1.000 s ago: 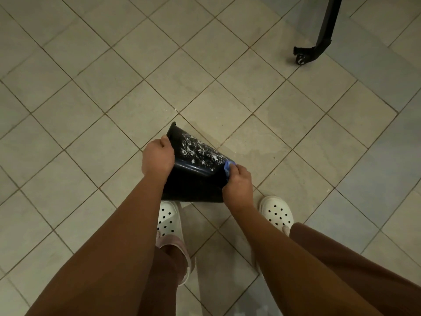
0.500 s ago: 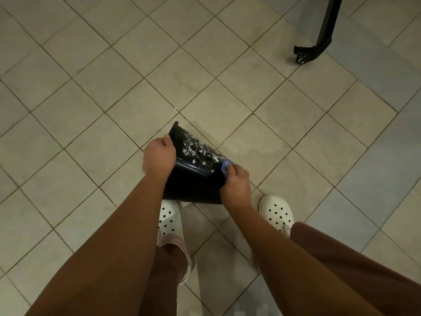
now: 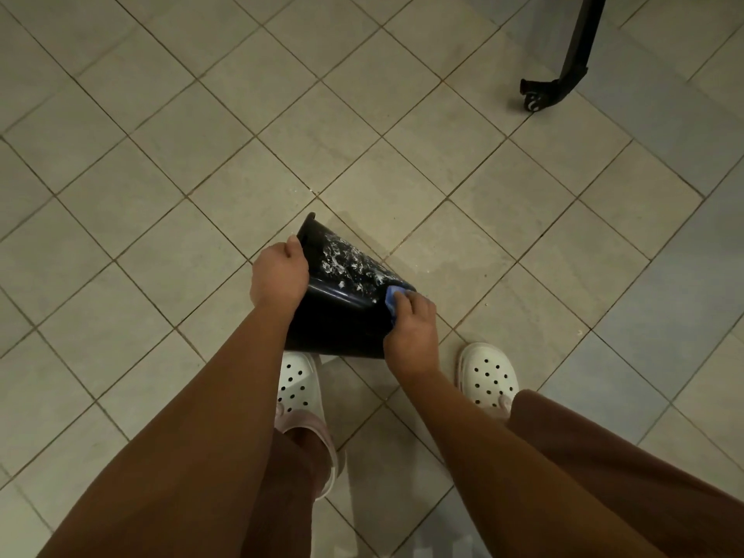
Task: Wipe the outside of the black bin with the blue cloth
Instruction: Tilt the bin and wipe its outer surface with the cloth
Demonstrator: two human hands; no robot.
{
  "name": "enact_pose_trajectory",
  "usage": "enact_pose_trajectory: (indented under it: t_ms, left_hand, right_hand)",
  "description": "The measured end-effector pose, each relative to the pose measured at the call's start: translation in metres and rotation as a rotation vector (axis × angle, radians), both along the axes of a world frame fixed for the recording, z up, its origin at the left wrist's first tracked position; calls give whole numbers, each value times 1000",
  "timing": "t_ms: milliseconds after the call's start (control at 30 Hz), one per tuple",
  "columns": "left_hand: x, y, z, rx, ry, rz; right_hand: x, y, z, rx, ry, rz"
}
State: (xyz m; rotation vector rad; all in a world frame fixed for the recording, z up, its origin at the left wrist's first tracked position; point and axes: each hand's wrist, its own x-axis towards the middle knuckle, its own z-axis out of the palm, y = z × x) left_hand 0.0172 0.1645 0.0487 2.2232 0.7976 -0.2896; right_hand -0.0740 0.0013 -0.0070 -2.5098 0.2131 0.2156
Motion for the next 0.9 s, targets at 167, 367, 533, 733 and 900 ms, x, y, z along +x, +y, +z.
enact_pose_trajectory:
  t_ms: [167,367,533,733,900]
  left_hand:
    - [0,1,1,-71,-27,29]
    - [1,1,1,-71,-18,13]
    - [2,2,2,-34,-18,-36]
    - [2,2,0,20,4,-39]
    - [3,1,2,69,38,-82]
  right_hand:
    - [19,-21,-7,19,13,55]
    - [-23,-4,-8,2,-60,27]
    - [-3,1,-8,41,-123,157]
    - [-3,-8,-6,-10,-11,-18]
    - [-17,10,-8,-5,-115,122]
